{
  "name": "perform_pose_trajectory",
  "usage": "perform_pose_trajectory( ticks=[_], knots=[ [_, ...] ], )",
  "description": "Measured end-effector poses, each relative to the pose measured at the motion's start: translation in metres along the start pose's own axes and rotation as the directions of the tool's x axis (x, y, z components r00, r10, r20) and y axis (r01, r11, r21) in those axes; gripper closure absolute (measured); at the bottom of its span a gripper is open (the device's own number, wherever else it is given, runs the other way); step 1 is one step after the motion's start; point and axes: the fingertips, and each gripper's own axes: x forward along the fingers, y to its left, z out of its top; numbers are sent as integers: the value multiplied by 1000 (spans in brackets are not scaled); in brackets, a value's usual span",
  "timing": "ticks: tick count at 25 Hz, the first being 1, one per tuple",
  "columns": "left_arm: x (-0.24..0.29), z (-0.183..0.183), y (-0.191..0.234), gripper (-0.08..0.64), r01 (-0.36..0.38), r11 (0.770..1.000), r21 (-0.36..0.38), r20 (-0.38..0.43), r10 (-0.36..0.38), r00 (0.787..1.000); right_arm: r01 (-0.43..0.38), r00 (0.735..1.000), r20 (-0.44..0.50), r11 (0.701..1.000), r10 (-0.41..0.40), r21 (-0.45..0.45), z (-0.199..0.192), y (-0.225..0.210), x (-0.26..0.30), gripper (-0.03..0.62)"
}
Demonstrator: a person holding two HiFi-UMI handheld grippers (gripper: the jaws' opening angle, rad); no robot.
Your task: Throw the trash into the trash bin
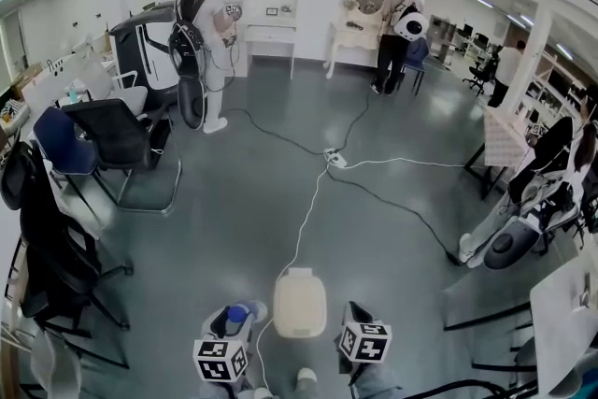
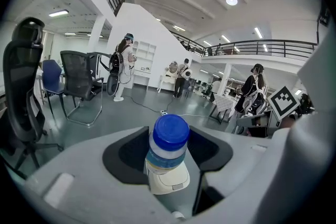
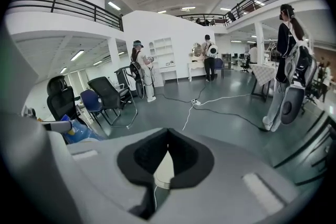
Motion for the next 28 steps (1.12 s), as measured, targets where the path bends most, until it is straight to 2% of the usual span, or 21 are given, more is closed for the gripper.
perform_pose_trajectory(
  ticks=[9, 15, 22, 28],
  knots=[
    [36, -65, 6, 322, 6, 1000, 1, -75, -6, 997, 29, 996, -83, 1000, -29, 2, -52, -25, 46, 589],
    [58, -136, 31, 322, -33, 999, -37, -138, 28, 990, 21, 983, -184, 999, -15, 28, -128, -18, 86, 589],
    [77, -225, 48, 322, -38, 998, -51, -225, 25, 974, 42, 958, -284, 999, -34, 24, -218, -31, 117, 589],
    [95, -263, 58, 322, -30, 998, -50, -236, 17, 972, 67, 942, -333, 996, -46, 53, -271, -38, 135, 589]
  ],
)
